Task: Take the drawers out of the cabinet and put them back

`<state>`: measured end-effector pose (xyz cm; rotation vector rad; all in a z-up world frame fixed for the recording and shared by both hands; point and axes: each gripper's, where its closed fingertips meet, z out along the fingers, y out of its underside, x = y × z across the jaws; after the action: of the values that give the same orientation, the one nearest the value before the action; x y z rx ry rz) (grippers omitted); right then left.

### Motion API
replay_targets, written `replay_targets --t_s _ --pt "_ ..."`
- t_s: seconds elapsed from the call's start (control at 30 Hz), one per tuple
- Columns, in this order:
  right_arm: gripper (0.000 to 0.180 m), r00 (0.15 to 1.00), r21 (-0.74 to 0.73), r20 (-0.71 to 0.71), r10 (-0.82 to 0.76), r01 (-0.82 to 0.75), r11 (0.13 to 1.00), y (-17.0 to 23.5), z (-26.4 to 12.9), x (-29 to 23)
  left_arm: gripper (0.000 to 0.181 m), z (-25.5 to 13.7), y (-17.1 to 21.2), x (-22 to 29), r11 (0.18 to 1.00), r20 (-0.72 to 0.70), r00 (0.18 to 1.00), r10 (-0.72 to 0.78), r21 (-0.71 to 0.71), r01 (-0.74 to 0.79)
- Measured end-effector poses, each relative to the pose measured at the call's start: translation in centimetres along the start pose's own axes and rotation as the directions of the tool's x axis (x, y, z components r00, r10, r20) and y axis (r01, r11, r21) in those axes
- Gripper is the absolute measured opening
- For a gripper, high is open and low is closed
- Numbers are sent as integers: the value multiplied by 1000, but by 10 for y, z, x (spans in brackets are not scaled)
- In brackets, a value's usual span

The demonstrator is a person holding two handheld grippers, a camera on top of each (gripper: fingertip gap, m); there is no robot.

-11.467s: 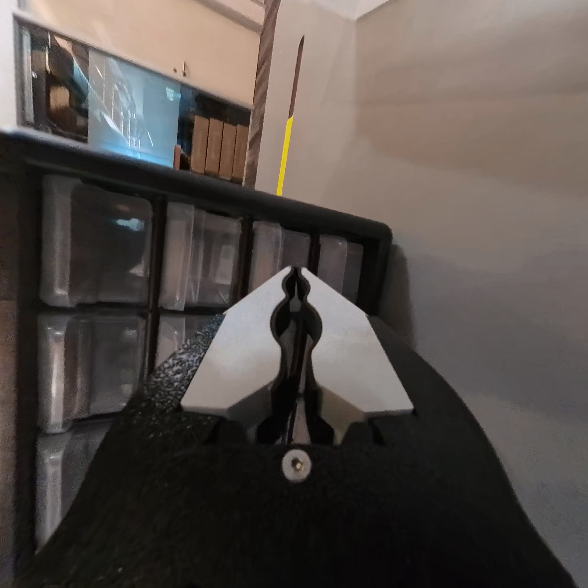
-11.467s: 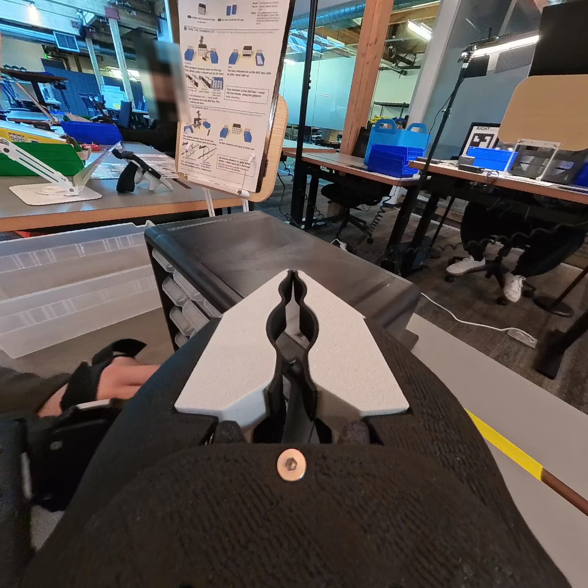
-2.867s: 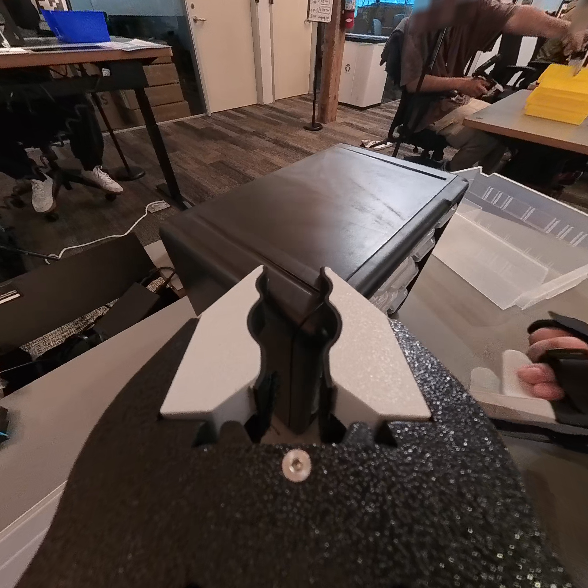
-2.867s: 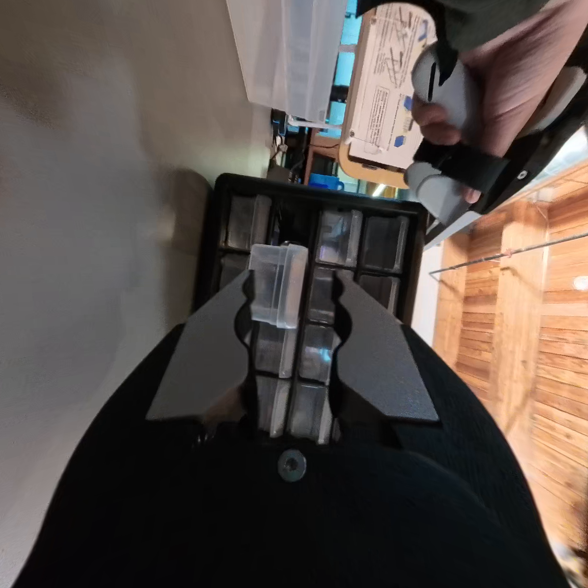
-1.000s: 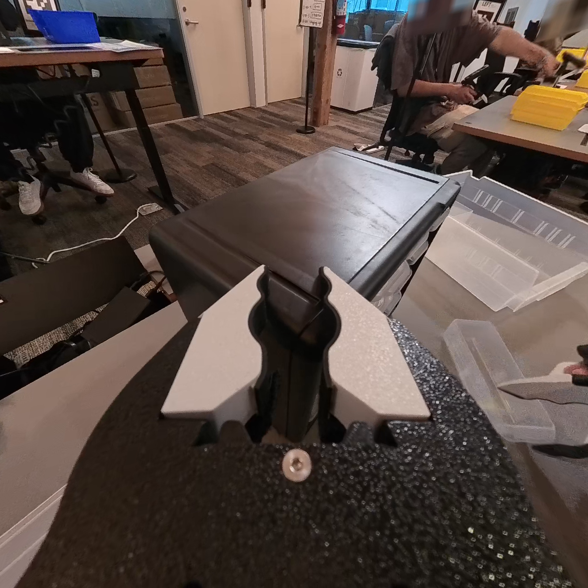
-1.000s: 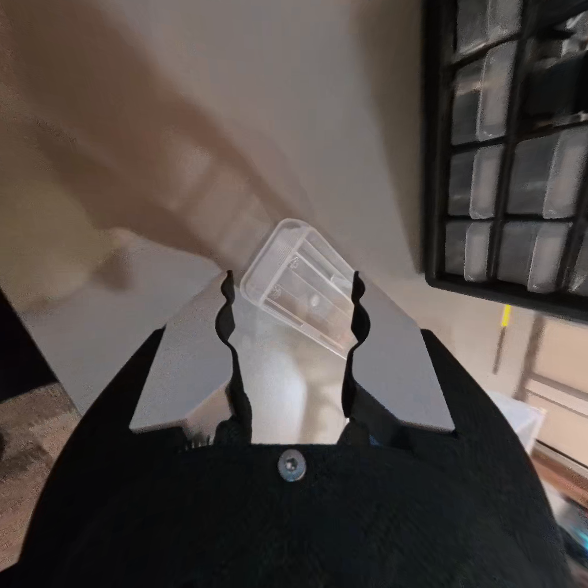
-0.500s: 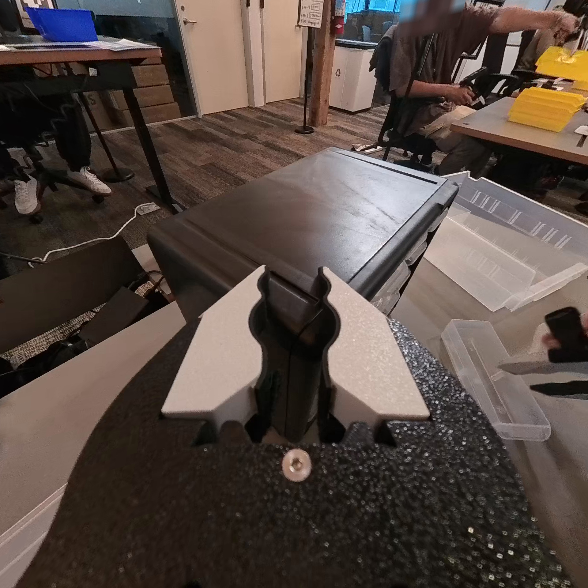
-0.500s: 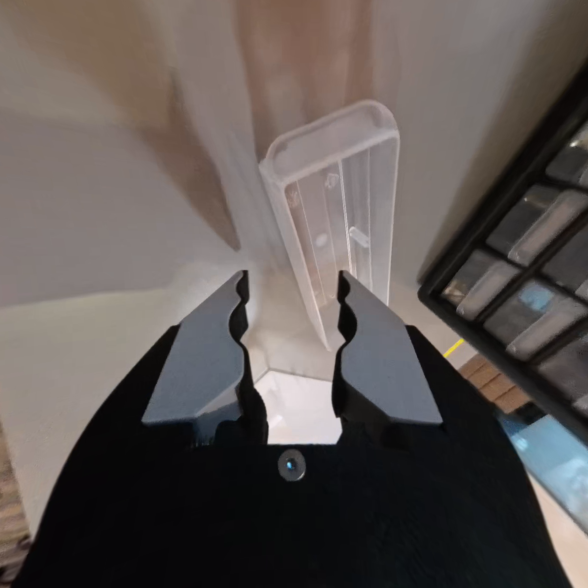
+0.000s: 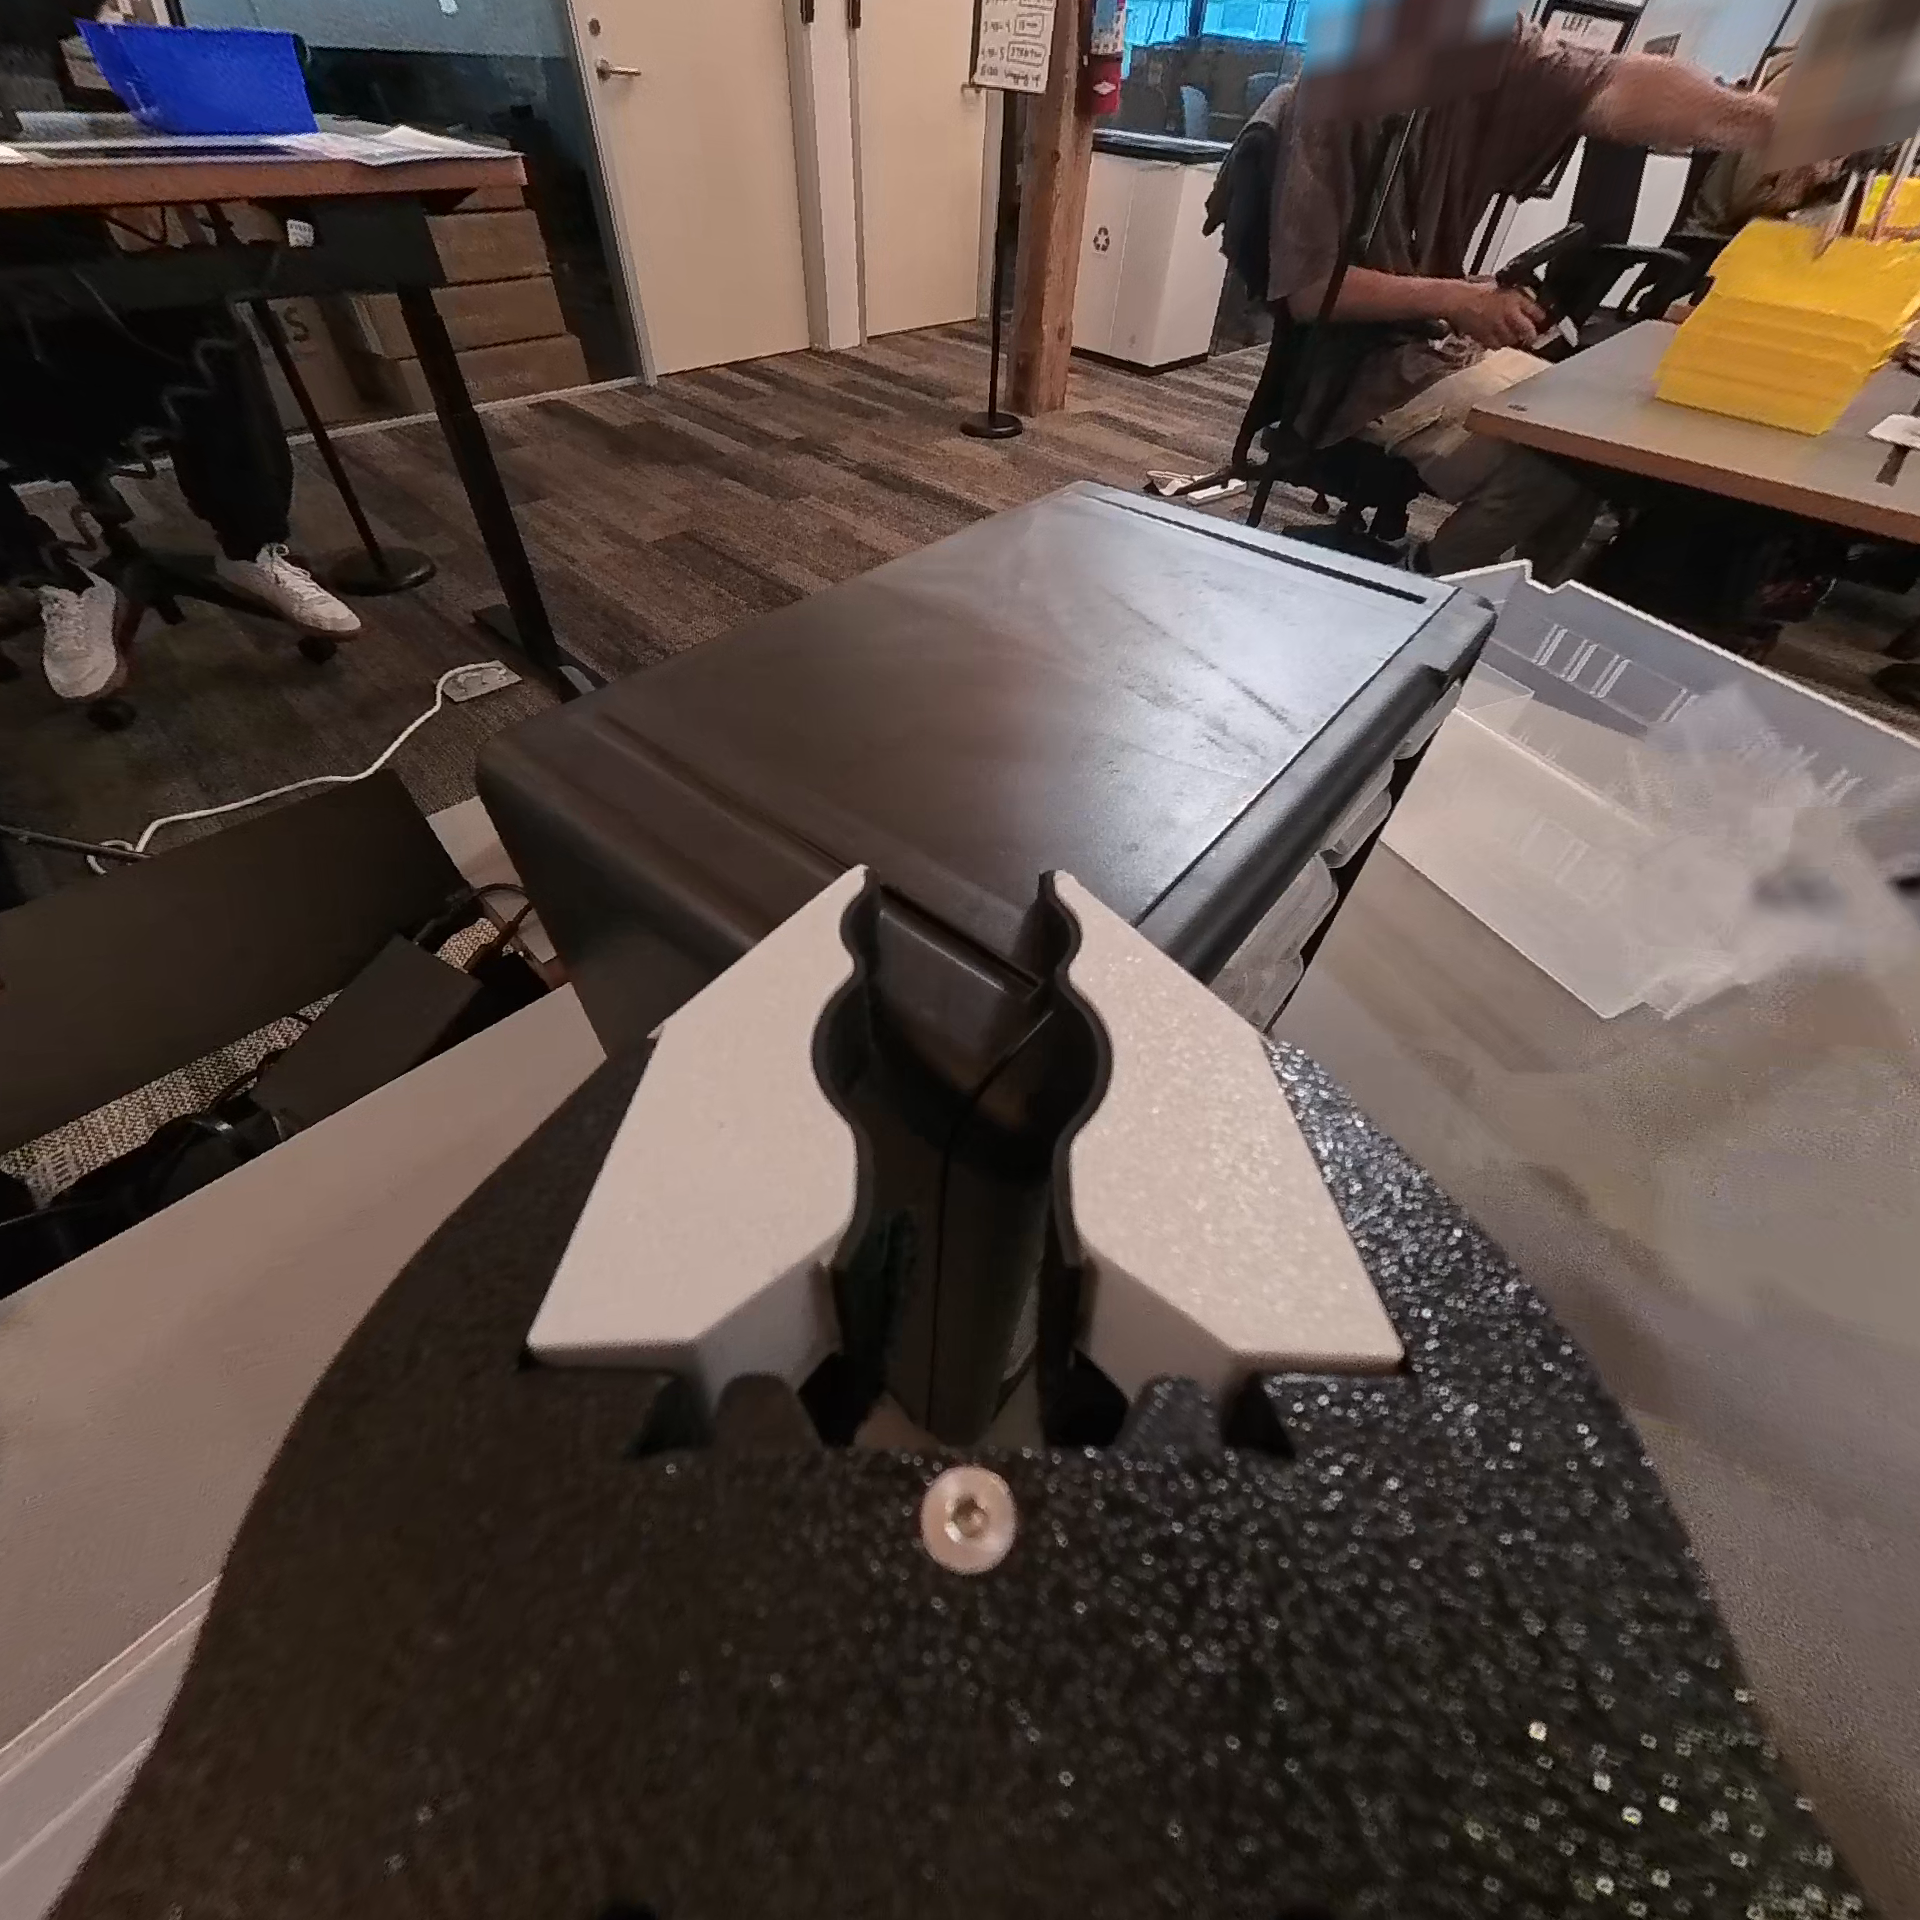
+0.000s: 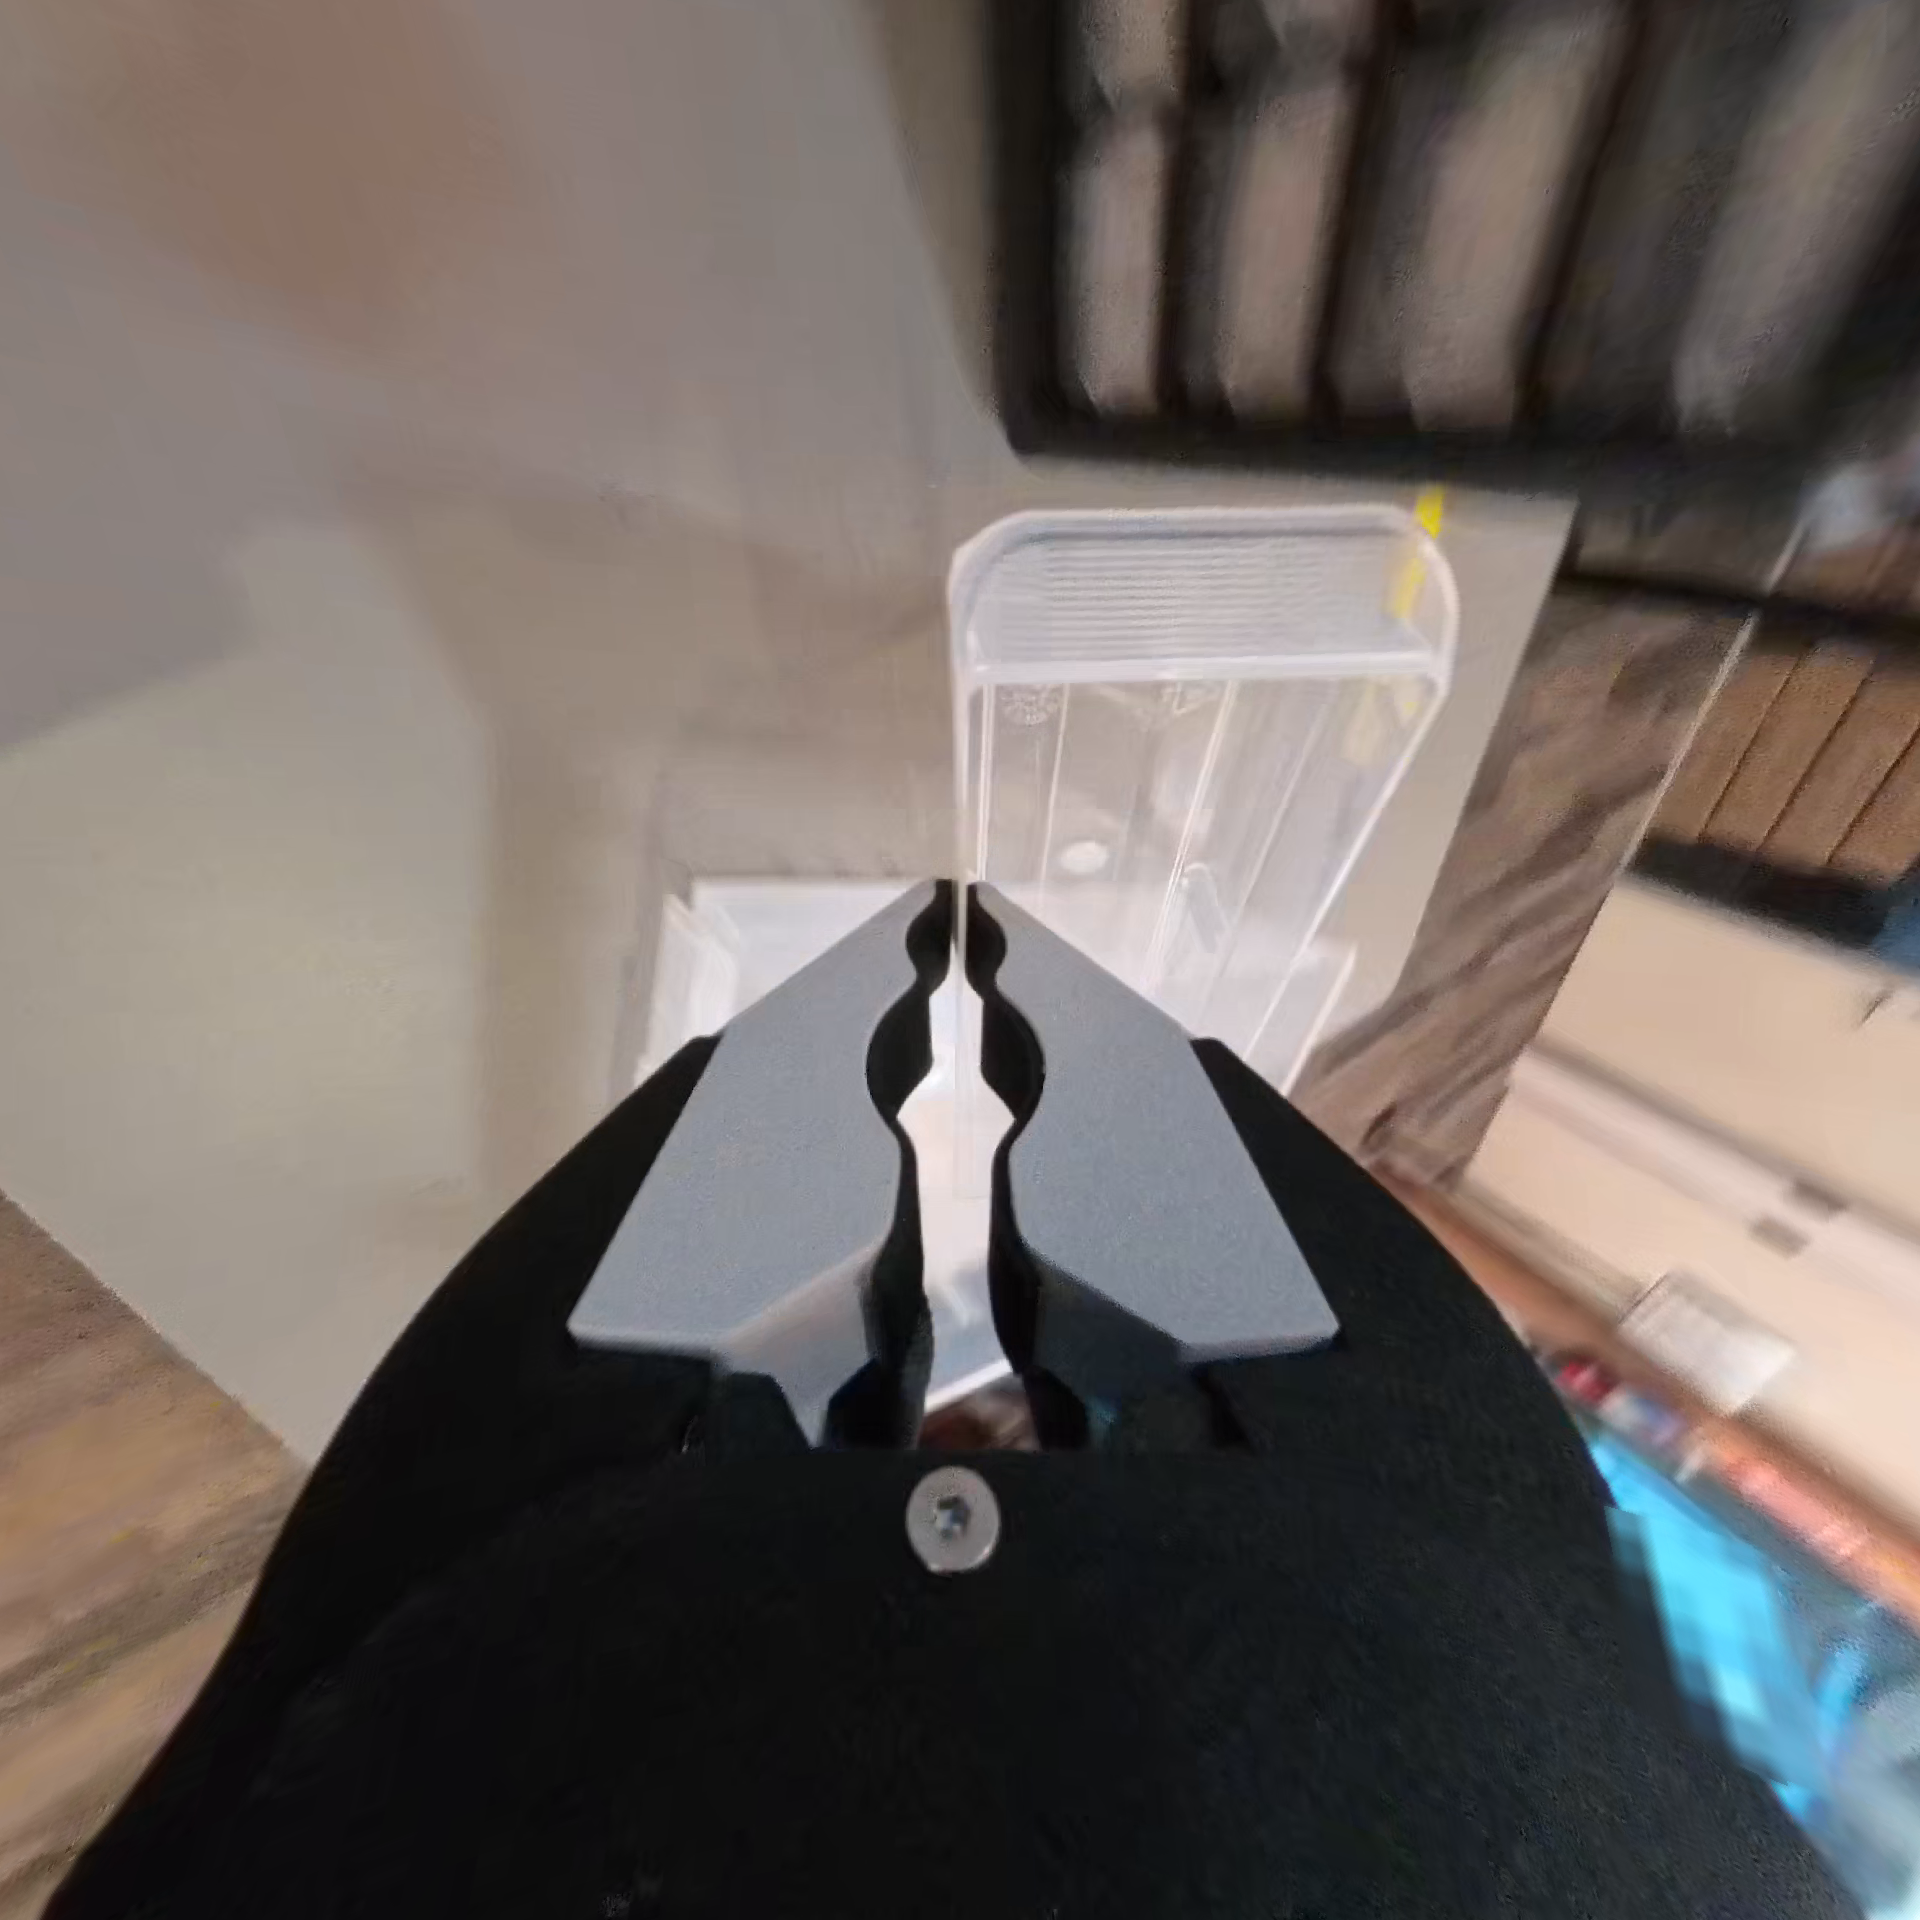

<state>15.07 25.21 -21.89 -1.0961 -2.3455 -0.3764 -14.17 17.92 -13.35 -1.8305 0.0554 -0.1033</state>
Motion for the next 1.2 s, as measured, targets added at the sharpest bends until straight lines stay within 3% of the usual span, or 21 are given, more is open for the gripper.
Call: replay_targets --t_s 0.1,0.2,0.37,0.47,0.77,0.9,1.0,1.1,1.2 --pt "0 980 -140 24 198 -192 971 73 5 27 28 0 0 0 1000 2 1000 0 -1 0" --pt "0 934 -236 126 333 -298 925 128 35 26 27 0 0 0 1000 4 1000 3 -3 -3" --pt "0 837 -260 316 448 -378 889 164 96 11 30 0 0 -1 1000 18 1000 5 -6 -5" --pt "0 820 -312 381 426 -320 894 175 124 -2 32 0 0 -2 1000 33 999 11 -10 -10" --pt "0 837 -425 380 394 -221 878 199 164 4 36 1 -1 -3 1000 49 999 9 -9 -9" --pt "13 849 -475 322 420 -239 847 204 165 11 36 2 -1 -3 1000 46 999 9 -7 -9" --pt "17 866 -521 178 468 -321 791 218 144 26 36 3 -1 -3 1000 40 999 7 -3 -7" --pt "24 838 -400 -57 542 -517 757 210 101 53 35 3 -1 -2 1000 32 999 7 1 -7" --pt "38 803 -180 -207 558 -592 785 160 52 69 34 3 -1 -1 1000 12 1000 0 7 0"
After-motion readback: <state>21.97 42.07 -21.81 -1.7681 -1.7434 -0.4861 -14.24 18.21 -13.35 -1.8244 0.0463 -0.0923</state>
